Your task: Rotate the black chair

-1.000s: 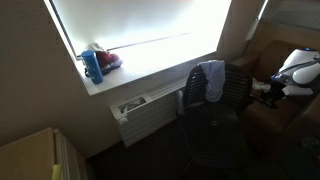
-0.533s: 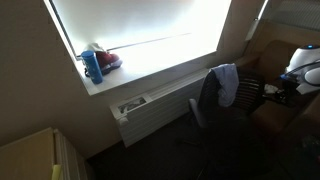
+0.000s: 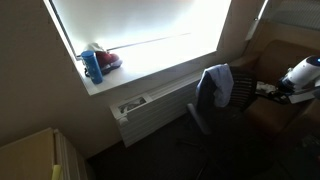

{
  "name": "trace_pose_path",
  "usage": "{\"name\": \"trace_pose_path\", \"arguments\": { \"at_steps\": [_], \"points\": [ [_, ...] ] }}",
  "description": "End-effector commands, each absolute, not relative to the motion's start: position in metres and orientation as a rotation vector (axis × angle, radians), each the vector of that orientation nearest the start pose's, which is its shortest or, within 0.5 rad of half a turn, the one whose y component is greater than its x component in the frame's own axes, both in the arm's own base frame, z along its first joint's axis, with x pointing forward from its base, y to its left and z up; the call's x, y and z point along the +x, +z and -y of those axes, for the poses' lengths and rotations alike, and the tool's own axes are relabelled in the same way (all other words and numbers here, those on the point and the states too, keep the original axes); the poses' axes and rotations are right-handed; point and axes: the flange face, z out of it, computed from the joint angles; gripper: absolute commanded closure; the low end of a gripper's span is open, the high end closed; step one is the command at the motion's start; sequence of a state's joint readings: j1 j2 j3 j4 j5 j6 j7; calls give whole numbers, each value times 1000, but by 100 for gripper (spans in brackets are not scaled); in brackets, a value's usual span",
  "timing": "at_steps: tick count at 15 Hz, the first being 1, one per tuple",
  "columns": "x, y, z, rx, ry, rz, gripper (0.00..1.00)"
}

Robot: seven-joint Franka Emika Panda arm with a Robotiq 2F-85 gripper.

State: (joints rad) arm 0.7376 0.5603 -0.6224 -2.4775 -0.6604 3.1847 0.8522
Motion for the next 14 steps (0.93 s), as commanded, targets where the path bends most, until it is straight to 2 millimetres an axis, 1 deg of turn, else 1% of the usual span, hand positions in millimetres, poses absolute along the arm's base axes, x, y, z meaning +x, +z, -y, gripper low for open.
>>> {"name": "trace_pose_path", "arguments": {
  "at_steps": [1, 4, 5, 8, 10, 12, 13, 14],
  "points": [
    [477, 109, -110, -3305, -776, 35, 65],
    [472, 105, -139, -3291, -951, 92, 65],
    [471, 102, -150, -3283, -1003, 93, 65],
    [469, 96, -172, -3257, -1172, 65, 65],
    [470, 91, -178, -3238, -1299, 36, 65],
    [469, 86, -174, -3218, -1420, -22, 65],
    [467, 81, -166, -3250, -1389, -88, 65],
    [465, 75, -163, -3286, -1343, -96, 65]
  ]
}}
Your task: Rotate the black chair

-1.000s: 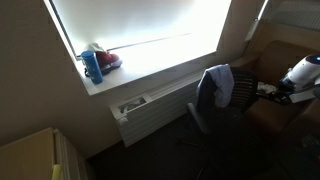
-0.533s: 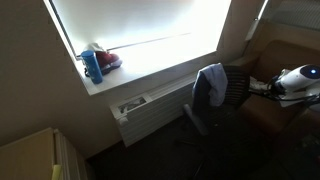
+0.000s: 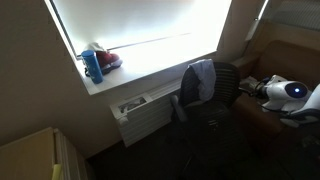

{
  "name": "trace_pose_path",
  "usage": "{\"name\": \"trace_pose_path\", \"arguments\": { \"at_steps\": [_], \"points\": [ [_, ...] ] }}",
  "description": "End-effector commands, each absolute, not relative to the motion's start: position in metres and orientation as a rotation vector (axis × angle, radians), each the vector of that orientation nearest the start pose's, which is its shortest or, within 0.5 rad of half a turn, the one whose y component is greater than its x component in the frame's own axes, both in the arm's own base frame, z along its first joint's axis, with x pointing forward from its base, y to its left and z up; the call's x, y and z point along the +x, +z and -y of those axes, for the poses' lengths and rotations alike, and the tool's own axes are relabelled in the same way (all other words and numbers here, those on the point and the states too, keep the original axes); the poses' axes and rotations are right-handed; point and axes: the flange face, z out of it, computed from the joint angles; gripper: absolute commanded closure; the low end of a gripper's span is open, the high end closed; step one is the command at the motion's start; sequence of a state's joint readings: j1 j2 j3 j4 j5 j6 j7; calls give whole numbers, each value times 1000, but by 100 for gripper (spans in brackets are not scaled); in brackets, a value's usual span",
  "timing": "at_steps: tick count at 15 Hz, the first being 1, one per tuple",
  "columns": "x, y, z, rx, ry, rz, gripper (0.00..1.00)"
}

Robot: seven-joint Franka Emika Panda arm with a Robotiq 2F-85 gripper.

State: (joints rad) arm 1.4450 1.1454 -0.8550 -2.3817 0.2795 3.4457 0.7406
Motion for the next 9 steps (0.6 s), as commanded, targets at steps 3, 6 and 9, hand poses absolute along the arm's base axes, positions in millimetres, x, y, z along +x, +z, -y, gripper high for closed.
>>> {"name": "trace_pose_path", "arguments": {
  "at_steps": [3, 6, 9],
  "points": [
    [477, 108, -187, -3215, -1143, 165, 65],
    [507, 152, -171, -3152, -1105, 321, 65],
    [525, 199, -158, -3050, -1080, 472, 65]
  ]
}}
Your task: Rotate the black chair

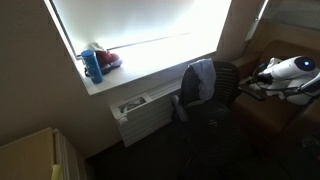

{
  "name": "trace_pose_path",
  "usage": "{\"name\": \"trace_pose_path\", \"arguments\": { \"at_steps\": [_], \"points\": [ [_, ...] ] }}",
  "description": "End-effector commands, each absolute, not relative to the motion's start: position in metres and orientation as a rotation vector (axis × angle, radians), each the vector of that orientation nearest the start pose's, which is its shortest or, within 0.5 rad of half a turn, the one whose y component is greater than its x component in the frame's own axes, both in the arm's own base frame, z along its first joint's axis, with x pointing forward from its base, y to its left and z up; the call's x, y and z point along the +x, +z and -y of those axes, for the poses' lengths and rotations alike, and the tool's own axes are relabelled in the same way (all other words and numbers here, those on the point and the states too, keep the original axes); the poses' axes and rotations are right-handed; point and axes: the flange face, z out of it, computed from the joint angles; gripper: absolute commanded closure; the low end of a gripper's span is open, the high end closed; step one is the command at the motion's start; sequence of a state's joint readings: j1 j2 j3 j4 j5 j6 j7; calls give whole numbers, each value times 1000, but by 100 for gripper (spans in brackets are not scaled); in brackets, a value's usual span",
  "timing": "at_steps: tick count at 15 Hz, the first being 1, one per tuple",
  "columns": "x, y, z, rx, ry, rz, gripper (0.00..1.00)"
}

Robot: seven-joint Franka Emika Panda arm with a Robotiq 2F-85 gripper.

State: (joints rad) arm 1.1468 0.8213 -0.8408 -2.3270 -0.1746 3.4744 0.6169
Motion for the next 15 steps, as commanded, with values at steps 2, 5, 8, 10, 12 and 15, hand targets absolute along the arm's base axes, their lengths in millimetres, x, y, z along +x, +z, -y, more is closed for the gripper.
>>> {"name": "trace_pose_path", "arguments": {
  "at_steps": [2, 5, 8, 10, 12, 15],
  "points": [
    [525, 218, -145, -2985, -1044, 561, 61],
    [534, 216, -141, -3011, -1067, 509, 55],
    [523, 226, -148, -2975, -979, 488, 34],
    [509, 216, -165, -2990, -830, 495, 23],
    [483, 198, -186, -2970, -704, 519, 8],
    [458, 157, -212, -2982, -466, 532, 0]
  ]
}}
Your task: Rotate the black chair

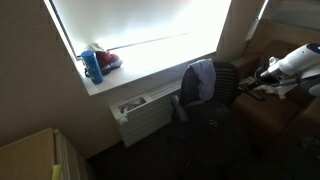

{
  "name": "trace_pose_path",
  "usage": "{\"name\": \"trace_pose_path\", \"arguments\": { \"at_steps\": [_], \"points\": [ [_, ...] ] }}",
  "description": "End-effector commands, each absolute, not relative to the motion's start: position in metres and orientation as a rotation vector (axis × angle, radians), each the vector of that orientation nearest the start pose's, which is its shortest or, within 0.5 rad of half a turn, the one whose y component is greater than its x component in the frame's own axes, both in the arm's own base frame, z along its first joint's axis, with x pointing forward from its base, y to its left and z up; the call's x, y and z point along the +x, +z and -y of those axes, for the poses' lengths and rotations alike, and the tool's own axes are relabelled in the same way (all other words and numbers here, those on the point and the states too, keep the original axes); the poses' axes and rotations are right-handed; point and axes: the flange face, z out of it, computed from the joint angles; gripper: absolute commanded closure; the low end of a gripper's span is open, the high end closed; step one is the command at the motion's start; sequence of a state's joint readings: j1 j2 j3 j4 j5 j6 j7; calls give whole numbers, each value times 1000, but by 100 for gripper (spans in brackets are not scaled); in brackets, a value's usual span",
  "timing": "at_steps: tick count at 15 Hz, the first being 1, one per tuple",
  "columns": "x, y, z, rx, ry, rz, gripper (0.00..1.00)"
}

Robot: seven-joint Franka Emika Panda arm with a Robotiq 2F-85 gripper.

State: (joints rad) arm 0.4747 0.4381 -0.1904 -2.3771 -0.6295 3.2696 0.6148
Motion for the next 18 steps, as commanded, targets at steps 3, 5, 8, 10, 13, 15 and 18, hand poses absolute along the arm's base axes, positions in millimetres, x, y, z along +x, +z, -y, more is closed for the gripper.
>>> {"name": "trace_pose_path", "arguments": {
  "at_steps": [3, 5, 8, 10, 13, 15, 18],
  "points": [
    [458, 153, -221, -3009, -404, 511, 0],
    [458, 150, -229, -3021, -321, 507, 0],
    [474, 150, -216, -3063, -406, 471, 0],
    [485, 150, -208, -3080, -512, 467, 26],
    [499, 141, -202, -3119, -597, 430, 11],
    [494, 151, -200, -3122, -575, 427, 26],
    [494, 141, -204, -3118, -550, 422, 0]
  ]
}}
